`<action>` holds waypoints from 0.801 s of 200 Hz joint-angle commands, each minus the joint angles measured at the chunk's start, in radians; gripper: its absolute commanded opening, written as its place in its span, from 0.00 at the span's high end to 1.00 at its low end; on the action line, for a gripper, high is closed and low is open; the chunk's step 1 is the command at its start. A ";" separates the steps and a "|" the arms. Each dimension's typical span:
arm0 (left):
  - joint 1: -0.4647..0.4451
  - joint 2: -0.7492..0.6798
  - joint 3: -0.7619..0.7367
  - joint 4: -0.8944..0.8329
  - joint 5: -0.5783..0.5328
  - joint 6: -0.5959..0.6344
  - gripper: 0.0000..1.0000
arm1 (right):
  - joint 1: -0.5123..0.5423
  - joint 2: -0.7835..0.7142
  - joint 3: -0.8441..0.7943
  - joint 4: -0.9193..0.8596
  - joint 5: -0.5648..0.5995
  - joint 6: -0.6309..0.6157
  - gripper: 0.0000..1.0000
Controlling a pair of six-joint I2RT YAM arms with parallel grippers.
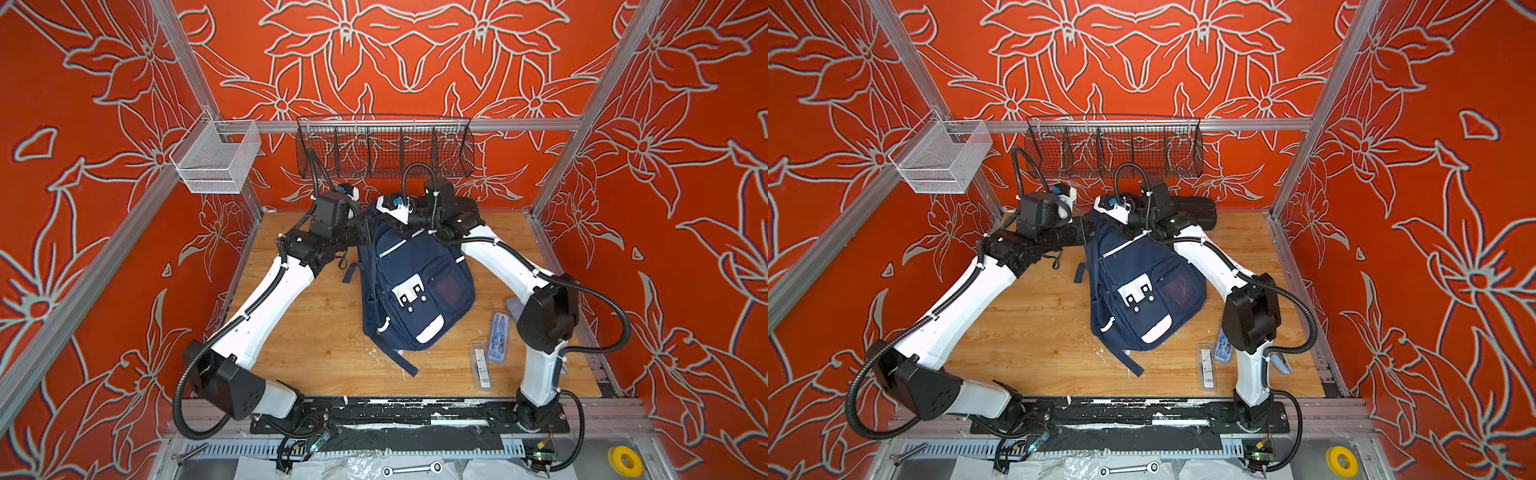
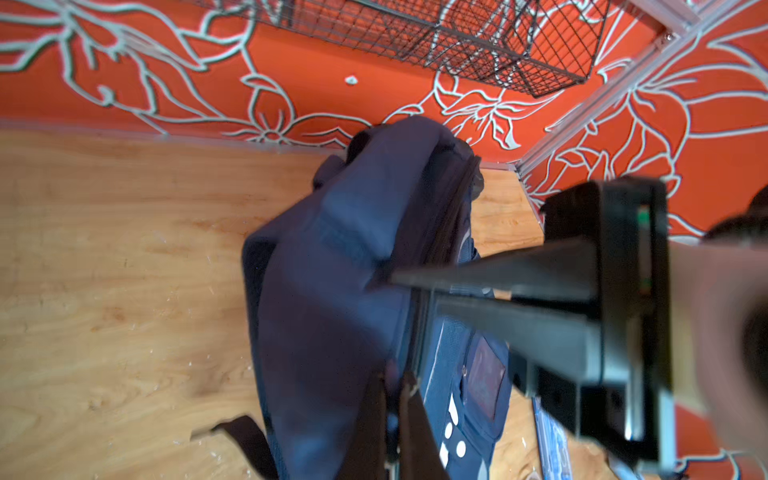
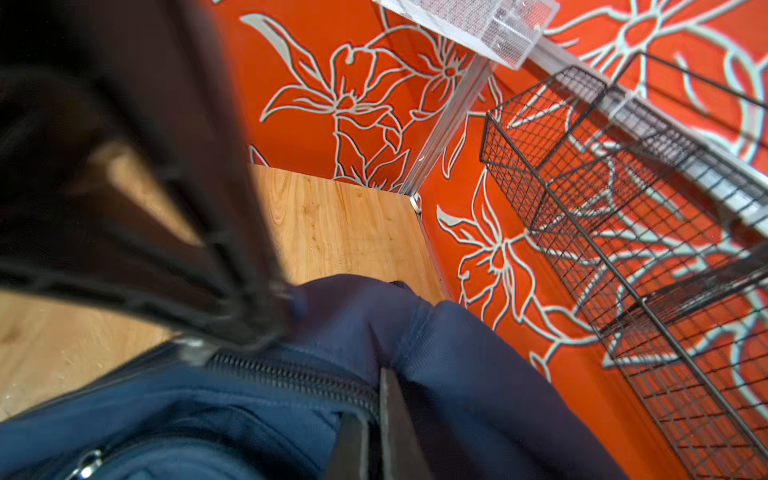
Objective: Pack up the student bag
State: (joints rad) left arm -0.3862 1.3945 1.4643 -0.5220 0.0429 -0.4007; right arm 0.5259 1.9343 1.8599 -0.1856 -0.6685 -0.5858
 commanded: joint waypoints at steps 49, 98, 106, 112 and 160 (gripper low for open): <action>0.000 -0.202 -0.345 -0.050 -0.124 -0.219 1.00 | -0.106 0.017 0.082 0.176 0.082 0.324 1.00; -0.012 -0.219 -0.459 -0.044 -0.048 -0.323 1.00 | -0.106 0.029 0.066 0.212 -0.015 0.322 1.00; -0.018 -0.218 -0.460 -0.047 -0.044 -0.328 1.00 | -0.103 0.030 0.060 0.208 -0.053 0.299 1.00; -0.021 -0.219 -0.458 -0.043 -0.038 -0.322 1.00 | -0.100 0.028 0.054 0.202 -0.085 0.274 1.00; -0.027 -0.266 -0.335 -0.126 -0.154 -0.186 0.31 | -0.057 0.060 0.058 -0.010 -0.358 0.045 1.00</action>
State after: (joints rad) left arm -0.4068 1.1801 1.0508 -0.5488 -0.0303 -0.6655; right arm 0.4541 1.9881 1.8778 -0.1566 -0.8501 -0.4168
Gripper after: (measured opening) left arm 0.563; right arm 0.066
